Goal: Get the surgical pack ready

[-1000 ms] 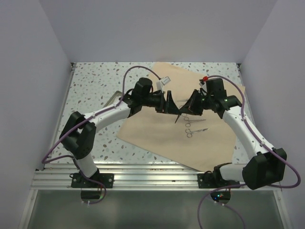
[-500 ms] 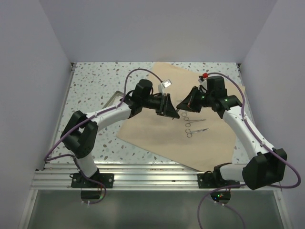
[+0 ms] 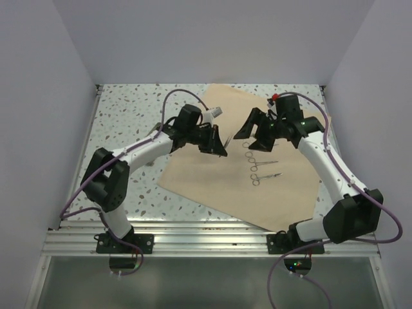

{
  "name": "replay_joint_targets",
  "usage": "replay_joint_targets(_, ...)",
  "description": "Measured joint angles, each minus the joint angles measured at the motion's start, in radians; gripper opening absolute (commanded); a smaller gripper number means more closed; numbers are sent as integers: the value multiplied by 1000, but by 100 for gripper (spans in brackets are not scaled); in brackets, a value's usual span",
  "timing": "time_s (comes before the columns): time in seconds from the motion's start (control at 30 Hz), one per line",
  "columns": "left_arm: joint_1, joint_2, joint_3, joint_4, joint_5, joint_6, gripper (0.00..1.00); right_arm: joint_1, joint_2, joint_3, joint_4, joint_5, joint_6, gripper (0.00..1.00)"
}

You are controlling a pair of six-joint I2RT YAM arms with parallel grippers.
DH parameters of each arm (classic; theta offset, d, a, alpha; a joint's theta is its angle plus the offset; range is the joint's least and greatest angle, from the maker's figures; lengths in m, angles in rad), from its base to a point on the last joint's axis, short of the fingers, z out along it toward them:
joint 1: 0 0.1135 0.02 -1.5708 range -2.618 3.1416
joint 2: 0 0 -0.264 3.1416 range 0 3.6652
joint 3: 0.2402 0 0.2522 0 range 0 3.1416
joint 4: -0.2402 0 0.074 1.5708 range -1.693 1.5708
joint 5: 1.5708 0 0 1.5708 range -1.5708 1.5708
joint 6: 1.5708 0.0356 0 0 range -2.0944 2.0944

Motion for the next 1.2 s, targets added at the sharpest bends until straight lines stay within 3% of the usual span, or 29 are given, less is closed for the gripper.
replay_joint_targets(0.03,24,0,0,-39,-28,29,0,0,21,45,-52,37,-17,94)
replay_joint_targets(0.1,86,-3,0,-117,-100,93,0,-6,56,120,-126,92,-55,99)
replay_joint_targets(0.2,201,-10,7,-252,-285,206,0,-24,98,206,-220,178,-109,99)
replay_joint_targets(0.33,305,-6,59,-384,-588,347,0,-40,117,199,-270,223,-150,99)
replay_joint_targets(0.63,316,56,112,-460,-972,535,0,-40,214,147,-290,222,-190,99)
replay_joint_targets(0.8,318,57,77,-470,-1055,608,0,-42,235,147,-287,204,-205,99)
replay_joint_targets(1.1,318,58,16,-474,-1021,690,0,-51,305,148,-278,183,-220,99)
replay_joint_targets(1.2,318,63,16,-472,-1014,702,20,-69,332,148,-276,181,-211,99)
